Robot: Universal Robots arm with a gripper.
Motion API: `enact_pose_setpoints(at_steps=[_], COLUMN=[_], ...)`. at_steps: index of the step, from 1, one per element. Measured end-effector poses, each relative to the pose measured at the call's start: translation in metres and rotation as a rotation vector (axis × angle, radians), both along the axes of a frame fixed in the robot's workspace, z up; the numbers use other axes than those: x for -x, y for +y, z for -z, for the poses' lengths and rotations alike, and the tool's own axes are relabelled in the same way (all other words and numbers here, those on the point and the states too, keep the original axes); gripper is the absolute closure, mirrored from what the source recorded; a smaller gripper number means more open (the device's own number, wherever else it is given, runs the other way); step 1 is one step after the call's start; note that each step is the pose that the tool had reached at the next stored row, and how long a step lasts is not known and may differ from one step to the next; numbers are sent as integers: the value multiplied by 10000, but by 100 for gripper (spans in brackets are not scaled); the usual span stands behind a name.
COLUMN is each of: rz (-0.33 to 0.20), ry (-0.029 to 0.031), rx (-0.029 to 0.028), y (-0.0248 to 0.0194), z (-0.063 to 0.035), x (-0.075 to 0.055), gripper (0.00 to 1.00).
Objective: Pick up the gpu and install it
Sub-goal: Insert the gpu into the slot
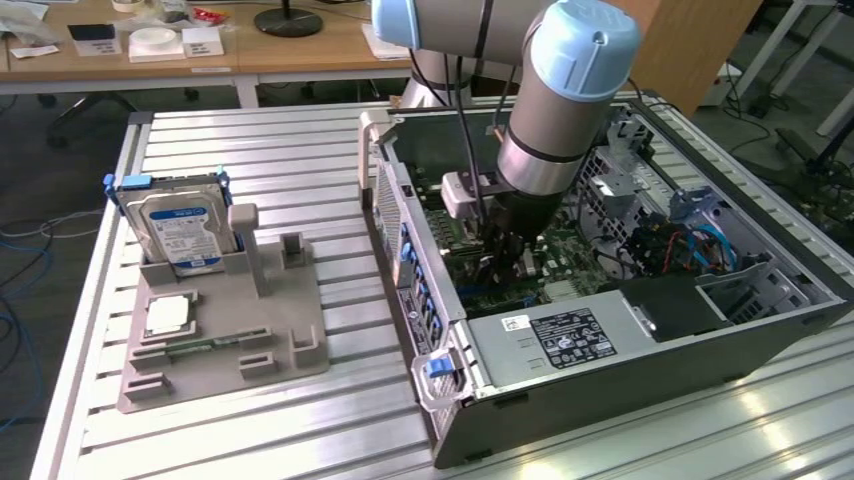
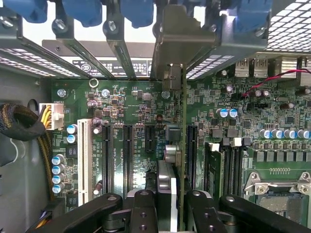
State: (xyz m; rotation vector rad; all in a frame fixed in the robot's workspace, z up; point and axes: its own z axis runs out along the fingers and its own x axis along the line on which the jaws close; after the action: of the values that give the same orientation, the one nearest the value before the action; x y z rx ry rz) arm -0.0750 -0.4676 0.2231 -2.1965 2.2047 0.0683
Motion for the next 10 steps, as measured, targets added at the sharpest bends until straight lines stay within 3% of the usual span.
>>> enact_pose_setpoints(at_steps=[10], rz=[1], ry=[0], rx=[4], y=[15], z=[1], x=[0], gripper=[72])
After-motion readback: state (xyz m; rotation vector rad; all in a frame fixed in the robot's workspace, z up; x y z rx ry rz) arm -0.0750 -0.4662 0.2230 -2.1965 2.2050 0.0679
